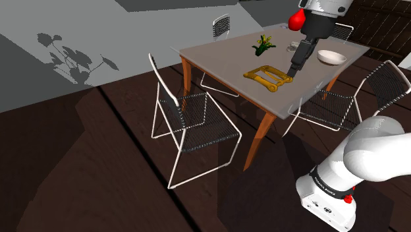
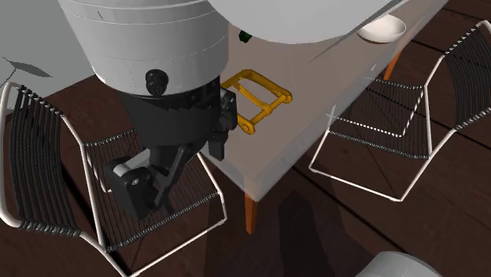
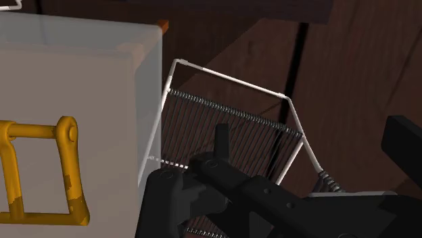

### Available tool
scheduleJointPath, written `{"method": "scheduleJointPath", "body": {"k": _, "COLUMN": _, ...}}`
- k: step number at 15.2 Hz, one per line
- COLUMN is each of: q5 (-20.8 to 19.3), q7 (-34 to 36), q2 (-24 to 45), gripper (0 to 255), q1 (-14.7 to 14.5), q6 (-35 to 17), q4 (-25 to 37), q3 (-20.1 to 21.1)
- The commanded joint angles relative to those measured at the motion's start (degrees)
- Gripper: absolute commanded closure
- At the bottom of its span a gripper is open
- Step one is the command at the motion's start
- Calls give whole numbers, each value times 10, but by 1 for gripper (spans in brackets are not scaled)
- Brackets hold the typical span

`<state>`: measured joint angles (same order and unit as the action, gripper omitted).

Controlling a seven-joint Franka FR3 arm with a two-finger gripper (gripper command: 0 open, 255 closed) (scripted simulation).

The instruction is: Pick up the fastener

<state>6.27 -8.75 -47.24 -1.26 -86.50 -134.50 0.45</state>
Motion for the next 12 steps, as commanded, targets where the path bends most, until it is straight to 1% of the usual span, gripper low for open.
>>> {"method": "scheduleJointPath", "body": {"k": 1, "q5": 0, "q7": 0, "q2": 0, "gripper": 0, "q1": 0, "q6": 0, "q4": 0, "q3": 0}}
{"method": "scheduleJointPath", "body": {"k": 7, "q5": -38, "q7": -48, "q2": 68, "gripper": 0, "q1": 24, "q6": -76, "q4": -8, "q3": -47}}
{"method": "scheduleJointPath", "body": {"k": 12, "q5": -62, "q7": -86, "q2": 139, "gripper": 0, "q1": 42, "q6": -138, "q4": 4, "q3": -86}}
